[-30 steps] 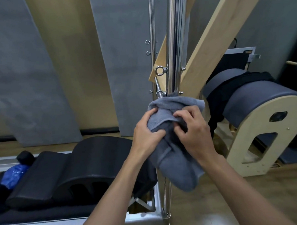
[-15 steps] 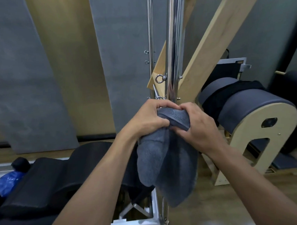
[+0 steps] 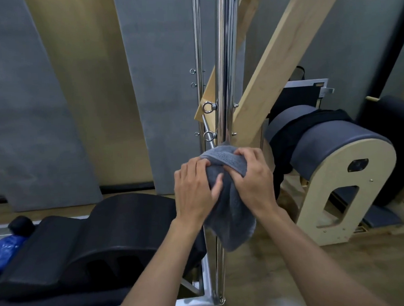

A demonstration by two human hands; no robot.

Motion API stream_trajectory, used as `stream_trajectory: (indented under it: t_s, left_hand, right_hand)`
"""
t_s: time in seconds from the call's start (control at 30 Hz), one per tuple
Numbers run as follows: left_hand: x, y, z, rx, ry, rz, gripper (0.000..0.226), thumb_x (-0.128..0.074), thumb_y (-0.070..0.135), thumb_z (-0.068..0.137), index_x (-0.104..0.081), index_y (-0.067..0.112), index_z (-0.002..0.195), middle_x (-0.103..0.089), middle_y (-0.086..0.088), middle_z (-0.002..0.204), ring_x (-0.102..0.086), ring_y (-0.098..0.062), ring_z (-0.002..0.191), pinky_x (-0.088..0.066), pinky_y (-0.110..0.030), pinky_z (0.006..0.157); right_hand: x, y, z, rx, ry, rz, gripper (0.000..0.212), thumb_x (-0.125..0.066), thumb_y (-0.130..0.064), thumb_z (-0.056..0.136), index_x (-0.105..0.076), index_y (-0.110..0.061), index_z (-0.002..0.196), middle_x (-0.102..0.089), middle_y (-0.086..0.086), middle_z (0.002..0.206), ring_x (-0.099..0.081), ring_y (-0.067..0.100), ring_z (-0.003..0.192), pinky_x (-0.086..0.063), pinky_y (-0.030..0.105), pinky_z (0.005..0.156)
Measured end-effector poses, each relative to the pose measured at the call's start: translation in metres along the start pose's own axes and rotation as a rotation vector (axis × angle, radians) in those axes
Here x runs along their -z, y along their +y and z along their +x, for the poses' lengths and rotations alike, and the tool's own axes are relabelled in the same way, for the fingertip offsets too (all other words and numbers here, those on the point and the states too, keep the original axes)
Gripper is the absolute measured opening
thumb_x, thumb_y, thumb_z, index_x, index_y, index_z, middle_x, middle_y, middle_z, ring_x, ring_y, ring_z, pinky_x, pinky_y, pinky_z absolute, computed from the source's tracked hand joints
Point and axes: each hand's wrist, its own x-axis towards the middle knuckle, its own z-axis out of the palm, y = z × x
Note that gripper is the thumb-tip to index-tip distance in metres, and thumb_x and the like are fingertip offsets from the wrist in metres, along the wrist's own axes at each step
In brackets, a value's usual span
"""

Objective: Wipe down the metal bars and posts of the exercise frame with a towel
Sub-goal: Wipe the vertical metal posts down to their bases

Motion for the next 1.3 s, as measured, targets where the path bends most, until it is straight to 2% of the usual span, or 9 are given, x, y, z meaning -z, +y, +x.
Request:
stream_trajectory:
  t_s: [0.13, 0.33, 0.4, 0.5, 0.6, 0.77, 0.9, 1.2, 1.3]
  left_hand:
    - [-0.001, -0.002, -0.01, -0.024, -0.15, 0.036, 0.081, -0.051, 0.055, 0.079, -0.033, 0.011, 0.145, -0.034, -0.012, 0.152, -0.036, -0.032, 0.139, -0.036, -0.053, 0.107]
    - [-0.007, -0.016, -0.02, 0.069, -0.3, -0.052, 0.089, -0.057, 0.014, 0.088, -0.001, 0.037, 0.153, -0.002, -0.011, 0.161, -0.039, -0.036, 0.127, -0.057, -0.043, 0.073]
    - [-0.006, -0.023, -0.022, 0.046, -0.269, -0.105, 0.078, -0.049, 0.009, 0.091, -0.01, 0.041, 0.152, -0.007, -0.01, 0.16, -0.044, -0.035, 0.125, -0.057, -0.045, 0.073]
    - [-0.001, -0.013, -0.007, 0.09, -0.114, -0.292, 0.057, -0.034, 0.02, 0.094, -0.032, 0.03, 0.15, -0.018, -0.009, 0.158, -0.037, -0.031, 0.137, -0.048, -0.045, 0.101]
    - [-0.006, -0.001, -0.003, 0.191, -0.167, -0.518, 0.064, -0.044, 0.039, 0.093, -0.023, 0.032, 0.153, -0.007, 0.003, 0.161, -0.019, -0.019, 0.146, -0.027, -0.033, 0.115]
    - [-0.02, -0.009, -0.03, 0.197, -0.317, -0.379, 0.08, -0.06, 0.042, 0.09, -0.014, 0.024, 0.153, -0.007, 0.0, 0.157, -0.04, -0.025, 0.133, -0.048, -0.034, 0.096]
    - [-0.014, 0.004, -0.019, 0.276, -0.143, -0.606, 0.071, -0.07, 0.027, 0.085, -0.032, 0.016, 0.144, -0.027, -0.001, 0.15, -0.035, -0.014, 0.135, -0.034, -0.013, 0.106]
    - [-0.036, 0.012, -0.05, 0.427, -0.076, -0.712, 0.071, -0.071, 0.02, 0.08, -0.033, 0.02, 0.14, -0.026, -0.002, 0.147, -0.035, 0.001, 0.118, -0.028, 0.006, 0.085]
    - [-0.035, 0.004, -0.048, 0.611, -0.069, -0.82, 0.062, -0.068, 0.022, 0.085, -0.038, 0.021, 0.138, -0.037, -0.001, 0.139, -0.046, -0.004, 0.11, -0.036, 0.002, 0.08]
  right_hand:
    - [0.007, -0.025, 0.023, 0.037, 0.109, 0.034, 0.032, -0.071, -0.011, 0.082, -0.058, -0.017, 0.111, -0.05, -0.005, 0.113, -0.046, 0.001, 0.1, -0.039, 0.007, 0.088]
    - [-0.01, -0.005, -0.006, -0.065, 0.082, 0.166, 0.042, -0.073, -0.025, 0.084, -0.052, -0.021, 0.12, -0.042, -0.013, 0.117, -0.043, -0.01, 0.106, -0.036, 0.005, 0.092]
    - [-0.008, -0.001, -0.012, -0.122, 0.004, 0.188, 0.047, -0.075, -0.028, 0.082, -0.047, -0.028, 0.12, -0.04, -0.012, 0.118, -0.043, -0.01, 0.105, -0.037, 0.004, 0.087]
    - [0.001, -0.013, 0.004, -0.122, 0.089, 0.206, 0.046, -0.075, -0.02, 0.081, -0.046, -0.024, 0.116, -0.041, -0.004, 0.117, -0.042, -0.007, 0.1, -0.036, 0.0, 0.085]
    - [-0.004, -0.012, 0.005, 0.029, 0.217, 0.107, 0.033, -0.071, -0.01, 0.084, -0.054, -0.011, 0.112, -0.045, 0.006, 0.118, -0.041, 0.0, 0.109, -0.033, 0.003, 0.093]
    - [-0.026, 0.011, -0.032, -0.091, 0.114, 0.12, 0.027, -0.067, -0.014, 0.088, -0.053, -0.019, 0.111, -0.044, -0.001, 0.122, -0.041, -0.001, 0.112, -0.04, 0.014, 0.096]
    - [-0.01, -0.008, -0.009, -0.11, 0.097, 0.13, 0.027, -0.066, -0.009, 0.086, -0.056, -0.017, 0.109, -0.047, 0.001, 0.119, -0.042, -0.003, 0.105, -0.028, -0.004, 0.088]
    - [-0.022, 0.011, -0.053, -0.046, 0.067, -0.001, 0.031, -0.065, -0.002, 0.085, -0.058, -0.009, 0.114, -0.049, 0.009, 0.128, -0.046, 0.015, 0.121, -0.033, 0.003, 0.096]
    - [-0.028, -0.008, -0.041, 0.12, -0.066, -0.155, 0.032, -0.064, -0.006, 0.082, -0.059, -0.011, 0.114, -0.049, 0.01, 0.129, -0.05, 0.021, 0.116, -0.043, 0.019, 0.093]
